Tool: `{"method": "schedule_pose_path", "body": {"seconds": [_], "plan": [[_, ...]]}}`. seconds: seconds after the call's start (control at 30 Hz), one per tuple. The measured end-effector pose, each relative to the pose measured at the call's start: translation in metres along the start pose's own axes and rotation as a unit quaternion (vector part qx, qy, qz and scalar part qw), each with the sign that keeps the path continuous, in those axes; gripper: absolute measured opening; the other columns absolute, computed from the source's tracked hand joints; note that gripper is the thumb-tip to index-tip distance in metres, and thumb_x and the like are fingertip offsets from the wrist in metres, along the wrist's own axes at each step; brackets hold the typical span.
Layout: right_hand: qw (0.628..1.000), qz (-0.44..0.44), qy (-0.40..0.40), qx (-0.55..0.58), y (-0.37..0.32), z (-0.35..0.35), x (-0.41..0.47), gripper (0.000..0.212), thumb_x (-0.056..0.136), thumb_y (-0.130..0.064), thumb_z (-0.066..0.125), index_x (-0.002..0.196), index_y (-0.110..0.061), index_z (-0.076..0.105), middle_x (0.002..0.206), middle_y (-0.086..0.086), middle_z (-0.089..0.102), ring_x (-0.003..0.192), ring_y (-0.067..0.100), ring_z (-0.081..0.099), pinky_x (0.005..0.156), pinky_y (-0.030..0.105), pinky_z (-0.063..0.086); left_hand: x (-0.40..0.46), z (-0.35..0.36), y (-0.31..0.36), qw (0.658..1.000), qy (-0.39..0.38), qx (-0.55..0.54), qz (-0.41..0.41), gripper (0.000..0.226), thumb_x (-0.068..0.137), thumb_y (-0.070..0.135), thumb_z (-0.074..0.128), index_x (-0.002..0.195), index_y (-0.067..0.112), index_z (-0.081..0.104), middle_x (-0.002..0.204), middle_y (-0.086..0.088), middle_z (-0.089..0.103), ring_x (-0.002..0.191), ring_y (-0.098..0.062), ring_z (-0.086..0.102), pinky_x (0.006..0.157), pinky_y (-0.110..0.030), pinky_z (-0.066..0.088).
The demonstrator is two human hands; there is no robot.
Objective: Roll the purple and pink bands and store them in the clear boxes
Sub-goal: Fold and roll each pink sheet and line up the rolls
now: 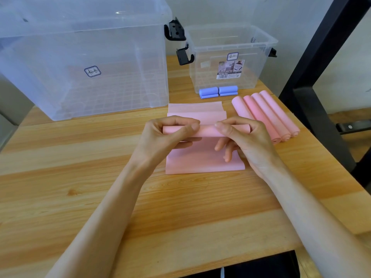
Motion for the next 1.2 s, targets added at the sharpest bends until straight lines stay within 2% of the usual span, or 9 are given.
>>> {"method": "schedule_pose_path", "body": {"seconds": [0.1, 0.3, 0.43, 0.53, 0.67, 0.77, 0.97, 1.07, 1.2], "plan": [[1.000, 0.010, -0.001, -0.003, 0.0014, -0.0002, 0.0000, 0.024, 0.076, -0.039, 0.072, 0.083, -0.017, 0.075, 0.066, 0.016, 0.071, 0.040, 0.025, 0.056, 0.048, 0.026, 0.048, 0.0005, -0.0006, -0.0003, 1.000, 0.006, 0.014, 0.006, 0.009, 0.084, 0.012, 0.073, 0.093, 0.009, 0.075, 0.094, -0.002, 0.077, 0.082, -0.023, 0.076, 0.075, -0.026, 0.060], [0.999, -0.009, -0.024, -0.039, -0.0011, 0.0031, -0.0013, 0.027, 0.074, -0.026, 0.076, 0.095, -0.010, 0.072, 0.074, 0.011, 0.074, 0.044, 0.020, 0.061, 0.050, 0.025, 0.051, 0.0007, -0.0034, -0.0026, 0.998, 0.031, 0.049, -0.013, 0.022, 0.088, 0.028, 0.070, 0.093, 0.008, 0.076, 0.083, -0.006, 0.077, 0.066, -0.019, 0.074, 0.063, -0.023, 0.059], [0.999, -0.024, -0.010, -0.036, -0.0021, 0.0022, -0.0010, 0.019, 0.077, -0.025, 0.076, 0.089, -0.010, 0.074, 0.072, 0.013, 0.073, 0.046, 0.028, 0.060, 0.047, 0.026, 0.049, 0.0004, -0.0021, -0.0025, 0.999, 0.023, 0.033, -0.014, 0.021, 0.087, 0.029, 0.070, 0.093, 0.010, 0.077, 0.091, -0.005, 0.077, 0.079, -0.019, 0.075, 0.071, -0.025, 0.060], [1.000, -0.010, 0.006, -0.022, -0.0013, -0.0002, -0.0002, 0.022, 0.078, -0.032, 0.073, 0.084, -0.011, 0.075, 0.064, 0.013, 0.070, 0.036, 0.022, 0.052, 0.045, 0.023, 0.045, -0.0007, -0.0005, 0.0004, 1.000, -0.003, 0.019, 0.000, 0.011, 0.090, 0.017, 0.067, 0.094, 0.011, 0.076, 0.099, 0.000, 0.077, 0.088, -0.019, 0.075, 0.075, -0.026, 0.060], [1.000, 0.025, 0.012, -0.008, 0.0023, -0.0032, 0.0006, 0.028, 0.076, -0.041, 0.071, 0.079, -0.014, 0.074, 0.060, 0.012, 0.067, 0.033, 0.018, 0.048, 0.044, 0.020, 0.041, -0.0015, 0.0010, 0.0028, 0.999, -0.019, 0.033, 0.026, 0.009, 0.088, 0.010, 0.069, 0.094, 0.012, 0.075, 0.095, 0.001, 0.077, 0.087, -0.020, 0.075, 0.077, -0.027, 0.060], [1.000, 0.029, 0.006, -0.009, 0.0047, -0.0025, 0.0014, 0.033, 0.077, -0.043, 0.071, 0.083, -0.011, 0.074, 0.061, 0.013, 0.067, 0.035, 0.019, 0.048, 0.048, 0.027, 0.046, -0.0015, 0.0010, 0.0023, 0.999, -0.016, 0.035, 0.026, 0.011, 0.086, 0.011, 0.072, 0.096, 0.011, 0.075, 0.091, 0.000, 0.077, 0.085, -0.020, 0.076, 0.076, -0.026, 0.060], [0.999, 0.005, -0.026, -0.028, 0.0010, 0.0000, 0.0000, 0.039, 0.072, -0.036, 0.076, 0.107, -0.020, 0.070, 0.077, 0.010, 0.075, 0.043, 0.022, 0.055, 0.056, 0.026, 0.051, 0.0000, -0.0025, -0.0009, 0.999, 0.022, 0.032, -0.006, 0.018, 0.092, 0.025, 0.066, 0.092, 0.009, 0.075, 0.084, -0.007, 0.077, 0.079, -0.019, 0.076, 0.068, -0.023, 0.059], [0.999, -0.010, -0.022, -0.032, 0.0007, 0.0004, 0.0008, 0.032, 0.074, -0.027, 0.077, 0.102, -0.015, 0.070, 0.078, 0.010, 0.075, 0.044, 0.019, 0.058, 0.052, 0.027, 0.051, 0.0006, -0.0029, -0.0032, 0.999, 0.021, 0.029, -0.022, 0.022, 0.093, 0.028, 0.064, 0.094, 0.009, 0.075, 0.086, -0.008, 0.077, 0.081, -0.019, 0.076, 0.070, -0.023, 0.059], [1.000, -0.004, -0.012, -0.010, 0.0010, -0.0006, 0.0008, 0.025, 0.076, -0.024, 0.075, 0.091, -0.005, 0.071, 0.072, 0.014, 0.073, 0.040, 0.019, 0.056, 0.046, 0.027, 0.048, 0.0004, -0.0026, -0.0027, 1.000, 0.007, -0.004, -0.012, 0.014, 0.091, 0.021, 0.066, 0.093, 0.010, 0.075, 0.101, 0.001, 0.077, 0.088, -0.019, 0.075, 0.079, -0.028, 0.060]]}}
Point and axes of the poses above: each hand's wrist, its own x-axis towards the middle knuckle, its own z-axis out of the palm, y = z × x, the point moved 5 cm from there along x, towards the middle knuckle
